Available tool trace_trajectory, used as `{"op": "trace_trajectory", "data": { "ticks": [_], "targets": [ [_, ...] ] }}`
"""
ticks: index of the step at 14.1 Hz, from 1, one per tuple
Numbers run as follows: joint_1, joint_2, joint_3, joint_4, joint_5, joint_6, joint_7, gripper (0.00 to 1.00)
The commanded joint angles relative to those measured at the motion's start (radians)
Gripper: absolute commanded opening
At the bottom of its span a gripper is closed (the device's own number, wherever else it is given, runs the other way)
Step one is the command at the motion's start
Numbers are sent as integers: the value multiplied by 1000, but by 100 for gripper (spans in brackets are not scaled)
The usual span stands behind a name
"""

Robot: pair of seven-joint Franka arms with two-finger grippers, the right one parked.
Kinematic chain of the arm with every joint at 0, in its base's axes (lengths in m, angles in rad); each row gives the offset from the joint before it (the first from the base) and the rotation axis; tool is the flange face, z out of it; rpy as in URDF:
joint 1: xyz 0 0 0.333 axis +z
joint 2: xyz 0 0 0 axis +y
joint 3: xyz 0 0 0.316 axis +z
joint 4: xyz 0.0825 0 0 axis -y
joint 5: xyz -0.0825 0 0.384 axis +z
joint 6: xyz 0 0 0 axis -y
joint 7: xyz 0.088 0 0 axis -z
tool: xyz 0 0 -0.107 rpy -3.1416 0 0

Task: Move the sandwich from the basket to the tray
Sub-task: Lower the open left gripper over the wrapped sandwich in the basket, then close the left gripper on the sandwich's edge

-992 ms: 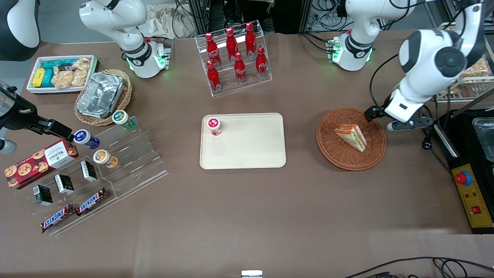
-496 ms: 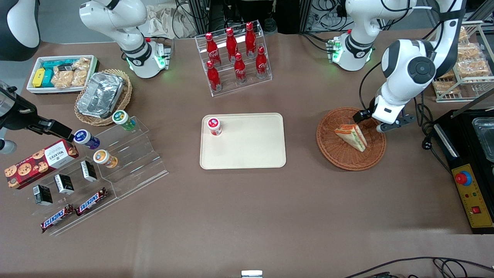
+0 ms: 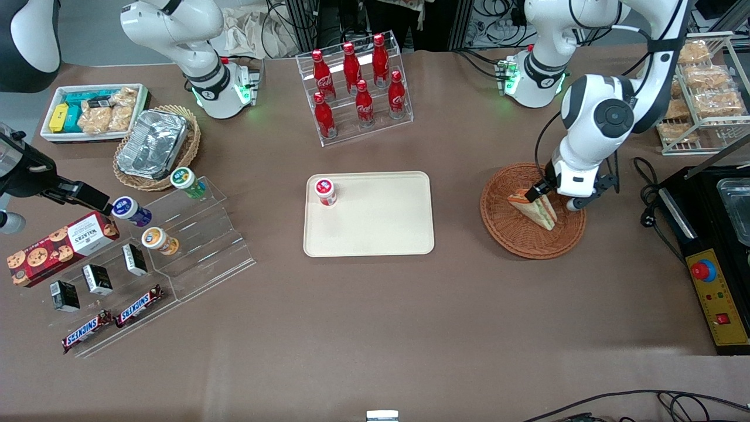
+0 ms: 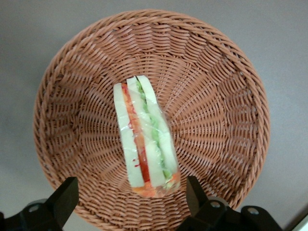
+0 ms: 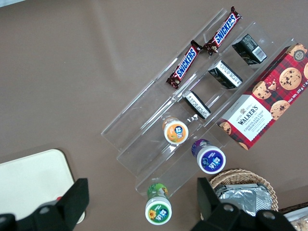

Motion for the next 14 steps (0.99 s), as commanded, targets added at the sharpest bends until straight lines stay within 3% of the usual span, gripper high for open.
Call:
{"op": "trace_trajectory", "data": {
  "ticks": [1, 7, 8, 10, 11, 12, 14],
  "targets": [
    [-4, 28, 2, -4, 14, 49, -36, 99],
    [-6, 108, 2, -39, 28, 144, -52, 99],
    [-6, 108, 2, -37, 28, 144, -50, 93],
    [-4, 109, -1, -5, 28, 130, -44, 70],
    [-4, 111, -4, 4, 26, 118, -37, 67],
    [-3, 109, -6, 21, 25, 91, -41, 56],
    [-4, 114, -6, 48, 15, 35, -81, 19]
  ]
}}
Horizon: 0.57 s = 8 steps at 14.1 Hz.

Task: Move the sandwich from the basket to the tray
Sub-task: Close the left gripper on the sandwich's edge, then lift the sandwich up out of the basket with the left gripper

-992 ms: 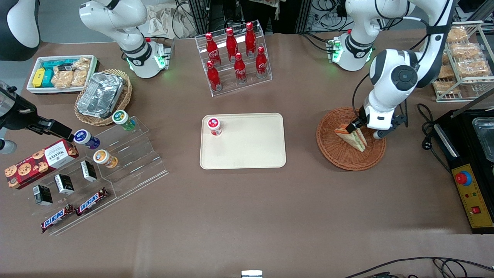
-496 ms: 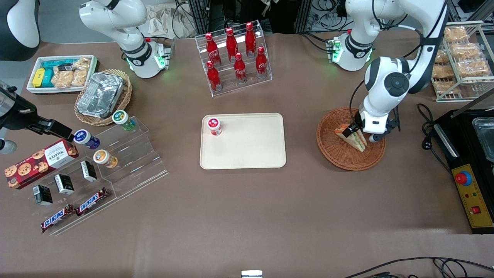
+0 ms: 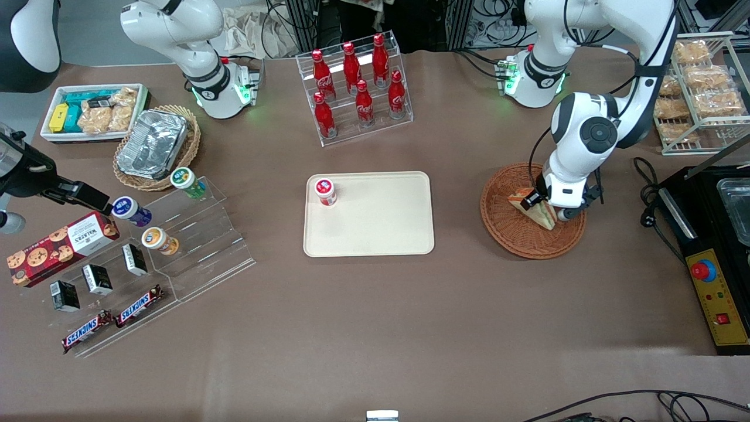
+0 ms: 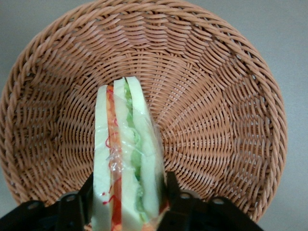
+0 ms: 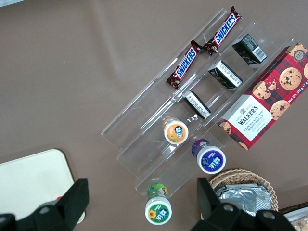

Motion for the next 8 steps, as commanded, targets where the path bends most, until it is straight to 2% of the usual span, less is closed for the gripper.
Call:
{"op": "trace_trajectory", "data": {
  "ticks": [1, 4, 8],
  "targets": [
    [-4, 6, -5, 53, 3, -57, -82, 0],
    [-4, 1, -10, 90, 4, -98, -119, 0],
    [-3, 4, -10, 301, 15, -452, -53, 0]
  ]
}}
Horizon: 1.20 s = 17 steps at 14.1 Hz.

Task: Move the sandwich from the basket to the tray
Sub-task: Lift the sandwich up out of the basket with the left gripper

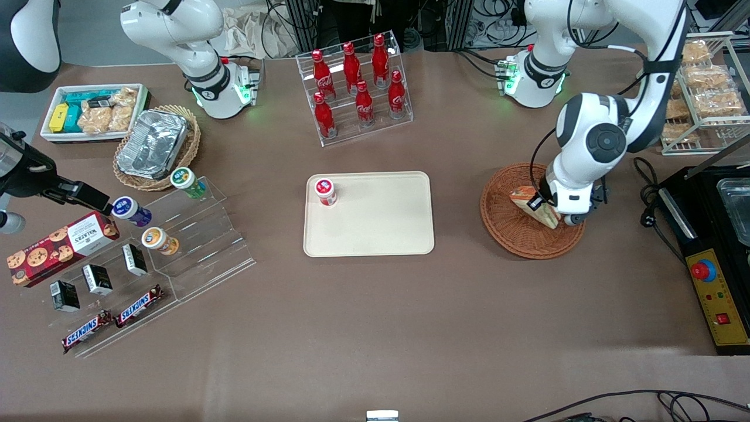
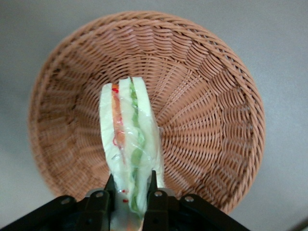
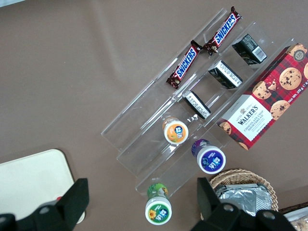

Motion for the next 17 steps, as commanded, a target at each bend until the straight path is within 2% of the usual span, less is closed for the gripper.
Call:
{"op": "trace_trajectory", "data": {
  "ticks": [1, 5, 10, 12, 15, 17],
  "targets": [
    [-1, 4, -2, 165, 13, -218, 49, 0],
    [2, -4, 0, 355, 11, -350, 85, 0],
    [17, -2, 6, 564, -4, -591, 383, 0],
    [25, 1, 6, 582, -4, -622, 519, 0],
    [20, -8, -3, 581, -3, -623, 590, 0],
    [23, -8, -63, 579, -3, -625, 616, 0]
  ]
}}
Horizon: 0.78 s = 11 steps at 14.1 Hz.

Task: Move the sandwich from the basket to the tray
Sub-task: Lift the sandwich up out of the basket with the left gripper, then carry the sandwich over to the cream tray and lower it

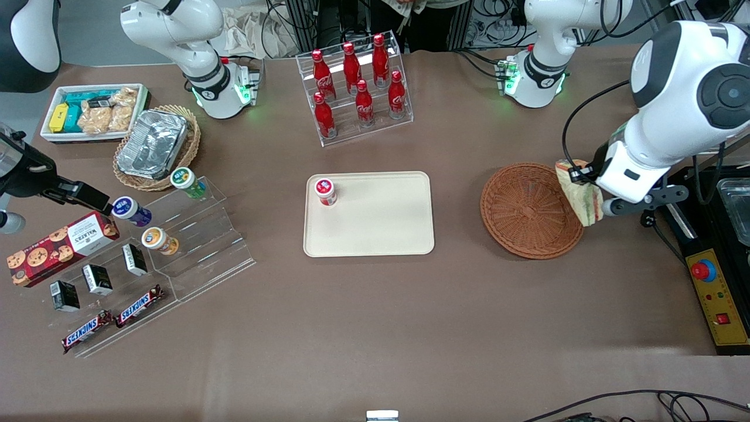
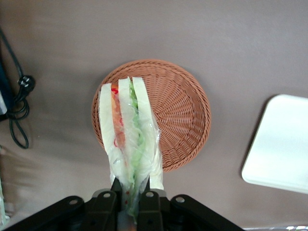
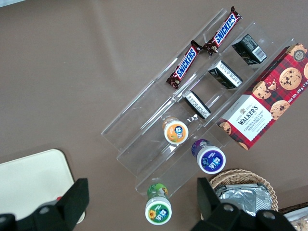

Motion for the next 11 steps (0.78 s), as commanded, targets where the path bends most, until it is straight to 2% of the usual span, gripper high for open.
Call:
{"op": "trace_trajectory", "data": {
  "ticks": [1, 5, 11],
  "targets": [
    [1, 4, -63, 18, -2, -27, 31, 0],
    [-43, 17, -66, 2, -4, -40, -17, 0],
    [-172, 77, -64, -2, 7, 27, -161, 0]
  ]
}}
